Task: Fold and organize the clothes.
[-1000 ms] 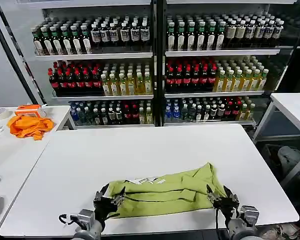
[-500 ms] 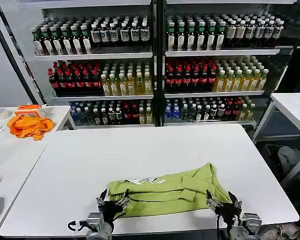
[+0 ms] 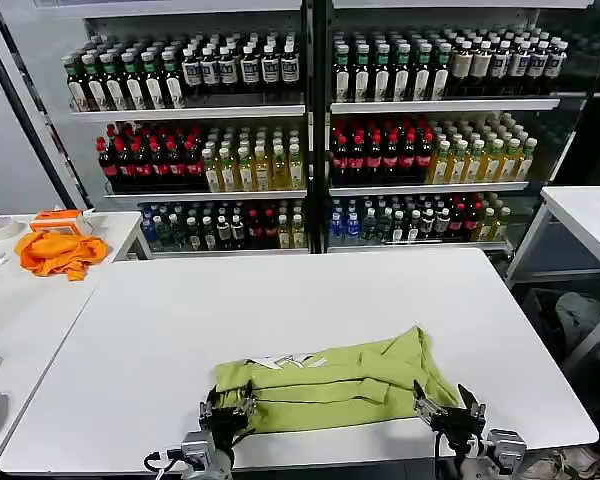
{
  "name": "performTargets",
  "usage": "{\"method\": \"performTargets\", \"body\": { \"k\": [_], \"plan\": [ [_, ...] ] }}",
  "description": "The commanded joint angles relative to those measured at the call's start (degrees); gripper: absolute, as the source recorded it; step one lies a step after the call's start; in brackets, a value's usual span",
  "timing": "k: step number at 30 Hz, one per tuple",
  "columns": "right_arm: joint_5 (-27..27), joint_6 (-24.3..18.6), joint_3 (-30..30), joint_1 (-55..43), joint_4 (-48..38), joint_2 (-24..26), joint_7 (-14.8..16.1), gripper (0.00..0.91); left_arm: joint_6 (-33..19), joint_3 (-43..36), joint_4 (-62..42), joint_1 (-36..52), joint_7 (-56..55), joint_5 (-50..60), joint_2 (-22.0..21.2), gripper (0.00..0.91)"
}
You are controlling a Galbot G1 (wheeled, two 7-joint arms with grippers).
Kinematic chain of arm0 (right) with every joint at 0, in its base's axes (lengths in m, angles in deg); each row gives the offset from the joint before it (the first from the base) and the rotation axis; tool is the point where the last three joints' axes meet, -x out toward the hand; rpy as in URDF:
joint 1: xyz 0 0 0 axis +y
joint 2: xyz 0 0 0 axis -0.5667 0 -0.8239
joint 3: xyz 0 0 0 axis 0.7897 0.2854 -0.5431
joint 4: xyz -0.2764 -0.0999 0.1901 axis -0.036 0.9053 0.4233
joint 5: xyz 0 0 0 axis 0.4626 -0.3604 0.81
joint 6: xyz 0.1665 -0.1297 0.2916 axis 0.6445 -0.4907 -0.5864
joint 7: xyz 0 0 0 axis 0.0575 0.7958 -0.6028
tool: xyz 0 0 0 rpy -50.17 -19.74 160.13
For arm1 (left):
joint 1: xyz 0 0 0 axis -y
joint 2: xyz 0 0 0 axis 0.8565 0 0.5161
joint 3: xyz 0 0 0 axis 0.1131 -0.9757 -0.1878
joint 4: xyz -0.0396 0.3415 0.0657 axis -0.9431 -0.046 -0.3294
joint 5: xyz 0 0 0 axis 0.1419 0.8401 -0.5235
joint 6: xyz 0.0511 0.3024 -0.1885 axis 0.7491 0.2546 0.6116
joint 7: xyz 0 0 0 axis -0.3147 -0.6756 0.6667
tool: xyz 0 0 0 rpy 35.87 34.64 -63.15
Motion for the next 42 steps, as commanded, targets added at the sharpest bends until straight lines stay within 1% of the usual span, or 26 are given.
{"method": "performTargets", "body": {
  "k": [1, 6, 11, 13, 16, 19, 20, 21, 23, 24, 27, 30, 32, 34, 37, 40, 42],
  "plan": [
    [-0.11, -0.08, -0.17, 0.3, 0.22, -0.06, -0.05, 0.907, -0.98, -0.11, -1.05, -0.37, 0.0, -0.73, -1.05, 0.03],
    [-0.07, -0.17, -0.44, 0.44, 0.44, -0.04, -0.15, 0.907, -1.45, 1.59, -0.39, -0.13, 0.43, -2.49, -0.72, 0.02],
    [0.09, -0.19, -0.73, 0.47, 0.72, 0.05, -0.22, 0.907, -1.12, 6.63, 2.23, 0.2, 0.91, -5.7, 1.35, 0.02],
    [0.17, -0.2, -0.85, 0.43, 0.74, 0.11, -0.24, 0.907, -1.0, 8.84, 3.67, 0.07, 1.15, -6.92, 3.03, 0.02],
    [0.28, -0.2, -0.94, 0.36, 0.78, 0.17, -0.25, 0.907, -0.88, 14.3, 5.22, -0.23, 1.52, -9.5, 5.77, 0.02],
    [0.41, -0.21, -1.08, 0.3, 0.8, 0.22, -0.26, 0.907, -0.2, 20.29, 5.83, -0.31, 1.96, -12.67, 9.34, 0.02],
    [0.46, -0.21, -1.11, 0.29, 0.8, 0.25, -0.24, 0.907, 0.29, 22.83, 5.54, -0.17, 2.1, -14.04, 11.29, 0.02],
    [0.48, -0.22, -1.13, 0.27, 0.78, 0.25, -0.24, 0.907, 0.42, 23.58, 5.47, -0.05, 2.21, -14.51, 12.29, 0.02],
    [0.5, -0.23, -1.1, 0.2, 0.71, 0.24, -0.24, 0.907, 1.07, 27.83, 4.55, 0.36, 2.66, -16.69, 14.84, 0.02],
    [0.5, -0.23, -1.05, 0.17, 0.68, 0.22, -0.25, 0.907, 1.52, 29.02, 4.35, 0.57, 2.88, -18.5, 16.21, 0.02],
    [0.44, -0.22, -0.81, 0.16, 0.66, 0.19, -0.26, 0.907, 2.36, 31.24, 4.94, 1.41, 3.21, -21.25, 18.03, 0.02],
    [0.27, -0.22, -0.63, 0.23, 0.64, 0.15, -0.29, 0.907, 3.12, 29.96, 7.63, 1.74, 3.57, -24.51, 18.43, 0.02],
    [0.13, -0.23, -0.53, 0.4, 0.66, 0.14, -0.32, 0.907, 4.17, 26.77, 10.82, 1.97, 3.88, -29.26, 17.56, 0.02],
    [0.01, -0.19, -0.55, 0.63, 0.79, 0.15, -0.33, 0.907, 4.65, 22.65, 13.08, 2.34, 4.21, -35.58, 15.61, 0.02],
    [-0.05, -0.19, -0.73, 1.04, 1.08, 0.26, -0.32, 0.907, 4.65, 16.32, 15.29, 2.82, 4.89, -39.62, 12.44, 0.02],
    [-0.07, -0.23, -1.21, 1.69, 1.45, 0.4, -0.27, 0.907, 4.5, 10.08, 15.51, 4.03, 5.02, -40.65, 8.74, 0.02],
    [-0.06, -0.29, -1.49, 1.97, 1.58, 0.45, -0.25, 0.907, 4.36, 7.01, 14.89, 4.71, 4.97, -40.02, 7.25, 0.02]
  ]
}}
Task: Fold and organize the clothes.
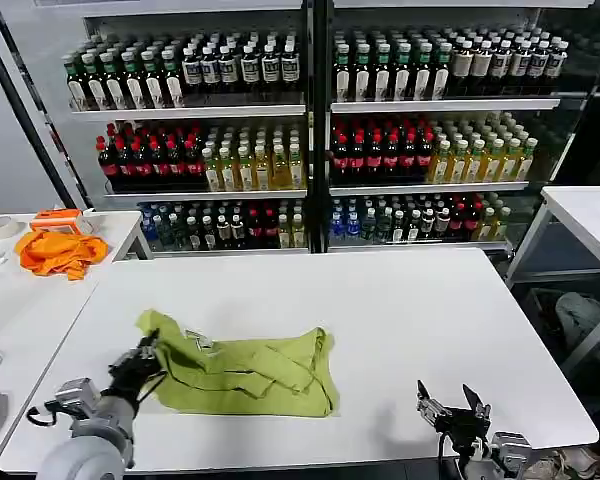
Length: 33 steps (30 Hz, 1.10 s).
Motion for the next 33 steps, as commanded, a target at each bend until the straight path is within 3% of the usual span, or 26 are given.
{"method": "performTargets", "body": {
  "k": [1, 14, 15, 16, 17, 33],
  "plan": [
    [-0.01, -0.11, -0.56, 0.83, 0.26, 0.07, 0.06, 0.907, 0.74, -15.96, 3.47, 3.1, 0.55, -10.75, -6.69, 0.02],
    [0.11, -0.6, -1.15, 1.32, 0.18, 0.15, 0.22, 0.907, -0.01, -27.21, -5.8, 8.46, 0.16, 1.09, -12.53, 0.04],
    [0.07, -0.57, -1.04, 1.25, 0.13, 0.11, 0.22, 0.907, -0.05, -27.92, -6.71, 9.02, 0.11, 2.3, -12.79, 0.141],
    [0.07, -0.57, -0.97, 1.21, 0.11, 0.1, 0.22, 0.907, -0.09, -28.24, -7.39, 9.28, 0.06, 2.73, -12.87, 0.312],
    [0.06, -0.55, -0.91, 1.15, 0.07, 0.09, 0.21, 0.907, -0.13, -28.57, -7.99, 9.51, 0.07, 3.09, -12.97, 0.907],
    [-0.35, -0.43, -0.22, 0.88, 0.19, -0.44, 0.17, 0.907, -3.91, -26.74, -3.85, 6.66, 1.77, 5.57, -13.1, 0.907]
  ]
}}
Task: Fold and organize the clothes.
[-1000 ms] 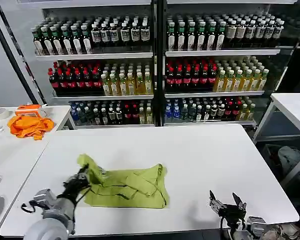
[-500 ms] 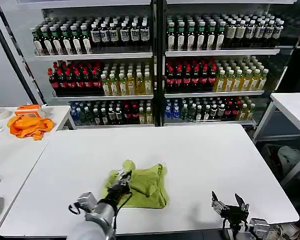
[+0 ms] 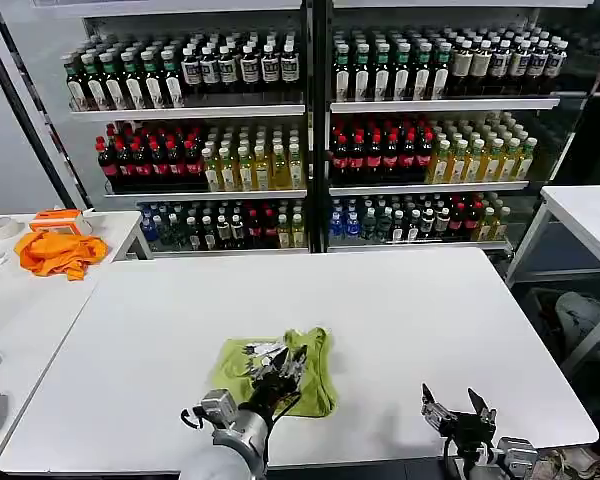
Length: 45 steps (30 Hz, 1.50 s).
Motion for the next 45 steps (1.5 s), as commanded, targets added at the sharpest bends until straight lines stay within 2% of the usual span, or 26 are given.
{"method": "performTargets", "body": {
  "k": [1, 6, 10, 13, 16, 22, 26, 34, 40, 45],
  "plan": [
    [-0.07, 0.08, 0.19, -0.17, -0.05, -0.08, -0.03, 0.907, -1.32, 1.16, 3.73, -2.3, 0.55, 1.19, -0.19, 0.907],
    [-0.06, 0.03, 0.2, -0.45, -0.33, -0.27, 0.01, 0.907, -1.15, 10.92, 6.38, -5.15, -0.19, -0.9, 2.85, 0.907],
    [-0.24, 0.01, 0.62, -0.7, -0.55, -0.56, 0.02, 0.907, -1.02, 18.28, 4.48, -6.41, -1.06, -0.4, 5.86, 0.907],
    [-0.43, 0.02, 0.93, -1.05, -0.76, -0.66, 0.0, 0.907, -0.75, 20.16, 1.41, -7.1, -1.45, 1.11, 8.06, 0.907],
    [-0.56, 0.06, 1.14, -1.23, -0.83, -0.79, -0.02, 0.907, 0.08, 19.83, -0.69, -7.61, -1.16, 2.93, 8.73, 0.907],
    [-1.6, 0.04, 2.07, -1.55, -1.45, -1.38, -0.04, 0.907, 1.49, 15.65, -2.19, -6.47, 0.05, 4.6, 6.88, 0.907],
    [-2.03, 0.06, 2.4, -1.47, -1.35, -1.67, -0.02, 0.907, 2.57, 12.82, -4.32, -5.52, 1.56, 9.43, 6.48, 0.907],
    [-2.17, -0.03, 2.13, -1.03, -1.33, -1.68, 0.02, 0.907, 2.83, 10.85, -5.88, -4.68, 2.44, 9.02, 6.4, 0.907],
    [-2.16, 0.09, 2.07, -0.89, -0.97, -1.61, -0.03, 0.907, 3.64, 11.61, -6.16, -3.52, 2.47, 4.52, 6.08, 0.907],
    [-2.23, 0.13, 2.03, -0.61, -0.7, -1.69, -0.05, 0.907, 4.89, 13.12, -5.0, -3.65, 3.96, -5.1, 5.58, 0.877]
  ]
}}
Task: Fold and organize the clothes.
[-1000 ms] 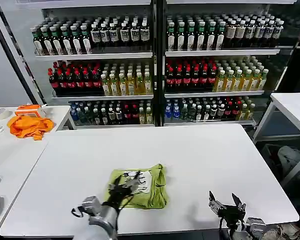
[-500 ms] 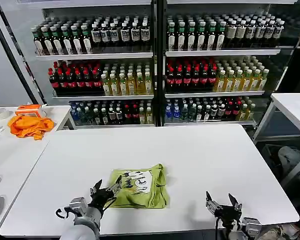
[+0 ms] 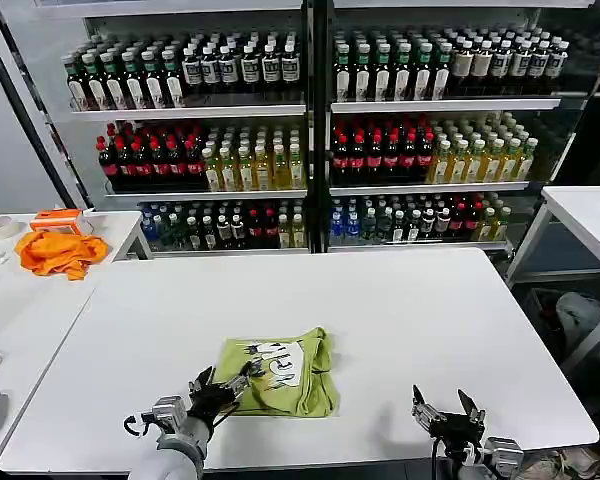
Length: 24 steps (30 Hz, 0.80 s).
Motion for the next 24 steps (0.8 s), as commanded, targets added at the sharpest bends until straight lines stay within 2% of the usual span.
{"method": "performTargets", "body": {
  "k": [1, 2, 3, 13, 14, 15, 17, 24],
  "plan": [
    [-0.15, 0.09, 0.01, 0.16, 0.36, -0.1, -0.05, 0.907, 2.23, 1.7, 0.07, 0.44, 1.9, -14.29, -0.59, 0.877],
    [-0.17, 0.09, -0.03, 0.25, 0.43, -0.12, -0.03, 0.907, 2.41, 2.2, 0.27, 0.43, 2.21, -16.35, -0.83, 0.776],
    [-0.19, 0.1, -0.04, 0.32, 0.48, -0.13, -0.03, 0.907, 2.5, 2.43, 0.29, 0.45, 2.49, -17.39, -0.99, 0.736],
    [-0.35, -0.08, -0.45, 1.34, 1.01, -0.23, 0.05, 0.907, 2.37, 4.98, -3.45, 1.92, 1.74, -26.1, -2.23, 0.494],
    [-0.35, -0.08, -0.49, 1.39, 1.04, -0.21, 0.06, 0.907, 2.35, 5.31, -3.67, 1.96, 1.65, -26.92, -2.35, 0.393],
    [-0.34, -0.1, -0.52, 1.43, 1.08, -0.19, 0.06, 0.907, 2.29, 5.77, -3.81, 1.94, 1.63, -28.4, -2.53, 0.333],
    [-0.34, -0.1, -0.53, 1.49, 1.15, -0.19, 0.05, 0.907, 2.16, 6.24, -3.84, 1.9, 1.73, -29.55, -2.73, 0.272],
    [-0.37, -0.07, -0.51, 1.77, 1.51, -0.3, 0.03, 0.907, 1.92, 7.0, -4.05, 2.01, 2.25, -32.38, -3.79, 0.181]
  ]
}}
